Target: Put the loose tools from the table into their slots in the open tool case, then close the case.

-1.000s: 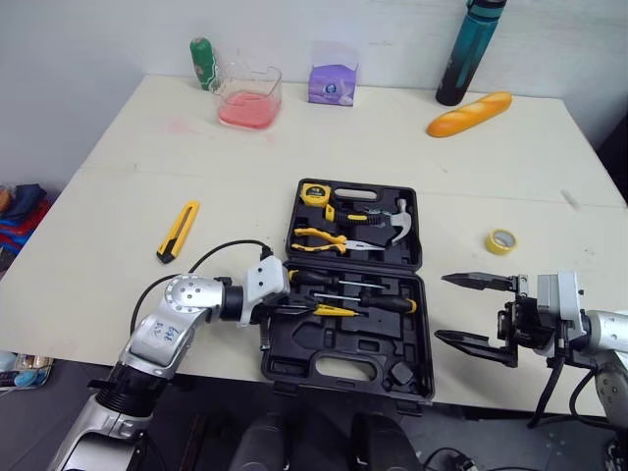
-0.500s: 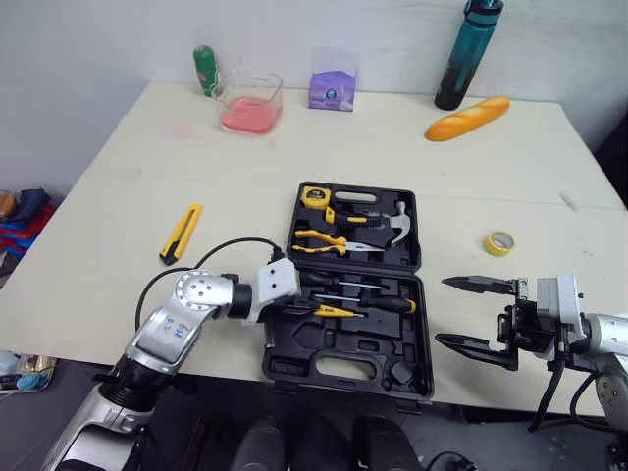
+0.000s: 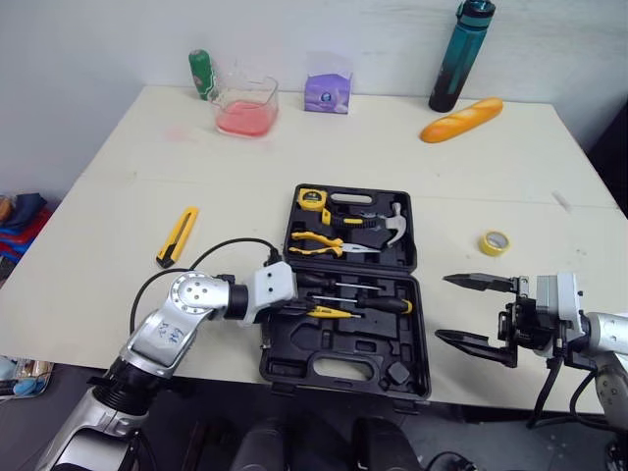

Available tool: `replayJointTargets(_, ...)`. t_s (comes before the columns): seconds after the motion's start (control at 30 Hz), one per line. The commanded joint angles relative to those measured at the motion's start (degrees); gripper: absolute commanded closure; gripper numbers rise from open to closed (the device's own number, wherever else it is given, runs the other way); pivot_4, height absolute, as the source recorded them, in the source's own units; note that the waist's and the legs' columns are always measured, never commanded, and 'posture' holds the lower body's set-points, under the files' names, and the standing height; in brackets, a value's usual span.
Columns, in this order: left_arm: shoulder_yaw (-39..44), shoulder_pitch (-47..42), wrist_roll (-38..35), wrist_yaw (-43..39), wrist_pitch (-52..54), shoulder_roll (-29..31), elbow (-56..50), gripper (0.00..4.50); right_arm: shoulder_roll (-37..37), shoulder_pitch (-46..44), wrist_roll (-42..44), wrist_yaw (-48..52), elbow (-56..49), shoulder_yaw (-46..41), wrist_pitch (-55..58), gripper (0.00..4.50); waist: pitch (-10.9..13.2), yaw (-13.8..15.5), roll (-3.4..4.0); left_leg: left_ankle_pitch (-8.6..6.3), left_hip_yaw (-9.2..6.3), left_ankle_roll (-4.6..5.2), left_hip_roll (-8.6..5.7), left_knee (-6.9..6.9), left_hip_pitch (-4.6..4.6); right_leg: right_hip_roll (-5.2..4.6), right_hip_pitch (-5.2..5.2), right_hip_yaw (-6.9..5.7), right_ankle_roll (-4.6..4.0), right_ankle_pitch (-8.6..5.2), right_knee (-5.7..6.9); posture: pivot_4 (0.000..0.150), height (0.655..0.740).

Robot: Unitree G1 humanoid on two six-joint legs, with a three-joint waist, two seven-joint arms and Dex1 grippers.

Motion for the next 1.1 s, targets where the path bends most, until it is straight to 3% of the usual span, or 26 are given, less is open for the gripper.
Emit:
replayJointTargets(0.03,9.3,1.8,-6.3,-0.6,-4.5,0.6,-3.7,2.64,-1.9,-0.8,-0.1,-0.9,2.6,-5.1,-1.8,0.00,0.0,0.0,0.01,0.00,0.00,0.00,0.00,0.00,-0.06,0.00,-0.05,-0.01,0.00,0.00,-0.02,0.150,0.7400)
replayJointTargets(0.2,22.9,9.6,-13.0,-1.5,-6.0,3.7,-4.6,0.26,-2.5,-1.9,-1.4,-2.5,9.6,-10.3,-5.8,0.00,0.0,-0.5,0.05,-0.06,0.01,0.00,0.04,-0.03,-0.12,0.00,-0.02,-0.09,0.00,0.00,-0.31,0.150,0.7400)
replayJointTargets(0.23,27.2,12.6,-13.3,-1.0,-6.1,4.9,-3.8,0.05,-2.4,-2.5,-2.7,-3.2,12.7,-12.0,-9.3,0.00,0.1,-0.7,0.06,-0.06,0.01,0.00,0.04,-0.09,-0.12,0.03,-0.02,-0.12,0.00,0.00,-0.37,0.150,0.7400)
replayJointTargets(0.33,37.8,20.0,-12.6,1.9,-7.7,7.1,-1.5,0.05,-1.5,-4.7,-5.6,-7.7,21.6,-16.6,-18.8,0.00,0.1,-1.2,0.03,-0.11,0.10,0.04,0.05,-0.16,-0.12,0.07,-0.02,-0.21,0.01,0.00,-0.39,0.150,0.7400)
replayJointTargets(0.6,58.8,31.2,-13.0,12.1,-10.9,4.6,6.1,0.05,-4.2,-3.7,-7.5,-11.3,40.5,-21.3,-24.4,0.00,0.2,-1.1,0.00,-0.31,0.09,0.09,0.04,-0.19,-0.10,-0.15,-0.01,-0.11,0.01,0.00,-0.56,0.150,0.7400)
replayJointTargets(0.83,68.1,38.2,-11.9,20.7,-12.3,2.0,15.4,0.05,-7.0,-2.2,-8.9,-17.1,53.4,-23.6,-25.9,0.00,0.2,-1.4,0.01,-0.38,0.21,-0.15,-0.01,-0.82,0.04,-0.25,-0.11,-0.03,-0.03,-0.02,-0.77,0.150,0.7400)
replayJointTargets(1.1,67.2,39.3,-13.4,25.1,-8.9,1.4,13.2,0.05,-6.3,-1.9,-10.5,-20.9,53.6,-22.0,-25.5,0.00,0.2,-1.5,-0.01,-0.39,0.33,-0.29,-0.01,-0.97,0.01,-0.29,-0.27,-0.02,-0.08,-0.05,-0.73,0.150,0.7400)
